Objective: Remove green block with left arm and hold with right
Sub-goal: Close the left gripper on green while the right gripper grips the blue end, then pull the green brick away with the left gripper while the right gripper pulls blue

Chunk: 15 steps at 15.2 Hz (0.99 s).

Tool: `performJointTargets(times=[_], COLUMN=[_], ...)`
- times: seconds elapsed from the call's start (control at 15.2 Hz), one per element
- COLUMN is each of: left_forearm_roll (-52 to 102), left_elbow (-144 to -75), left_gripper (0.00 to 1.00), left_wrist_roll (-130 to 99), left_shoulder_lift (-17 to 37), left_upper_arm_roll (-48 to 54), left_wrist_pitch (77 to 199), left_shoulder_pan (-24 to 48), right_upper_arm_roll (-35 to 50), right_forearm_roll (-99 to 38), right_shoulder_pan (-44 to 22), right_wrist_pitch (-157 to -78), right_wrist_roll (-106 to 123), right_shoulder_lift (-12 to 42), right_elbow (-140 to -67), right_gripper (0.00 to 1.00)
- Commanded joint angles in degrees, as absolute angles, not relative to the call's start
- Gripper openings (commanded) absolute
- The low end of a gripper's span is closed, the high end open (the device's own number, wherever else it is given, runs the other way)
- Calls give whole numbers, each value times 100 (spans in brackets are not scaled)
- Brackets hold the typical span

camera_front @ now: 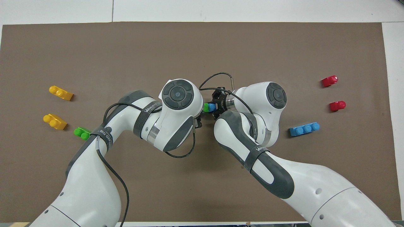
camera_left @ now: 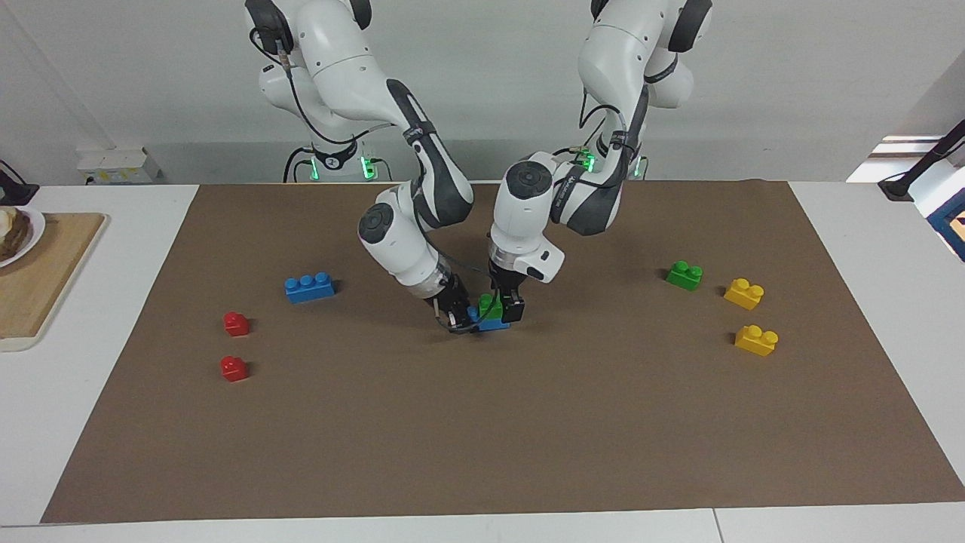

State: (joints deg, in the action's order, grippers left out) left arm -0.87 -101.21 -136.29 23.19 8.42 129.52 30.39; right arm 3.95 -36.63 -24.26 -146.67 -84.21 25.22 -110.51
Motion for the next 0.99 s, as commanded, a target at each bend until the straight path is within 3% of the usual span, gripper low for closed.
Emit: performJointTargets(times=[0.0,0.07,0.46,0.92], left_forearm_roll=[-237,-307,-360,-369], left_elbow=[-10204,-10204,-10178,-10186], left_gripper=[5,0,0,0], left_wrist_roll=[-13764,-13764,-13729,-13615], left_shoulder_lift=[2311,2312,2224,1407], left_upper_arm_roll=[738,738,747,747], left_wrist_pitch=[13148,13157,13061,12402], left_shoulder_pan=[3129,3129,3085,2821], right_upper_arm_roll=[404,404,396,387], right_forearm_roll=[-3823,-3823,-3823,-3806], right_shoulder_pan=[-2461,-2504,-2531,-2523], right_wrist_pitch=[-15064,-15073,-15073,-15021], right_wrist_roll=[-8297,-8288,-8288,-8104], right_shoulder_lift=[2584,2584,2584,2593], right_elbow=[-11224,-11232,-11224,-11180], right_gripper=[0,0,0,0])
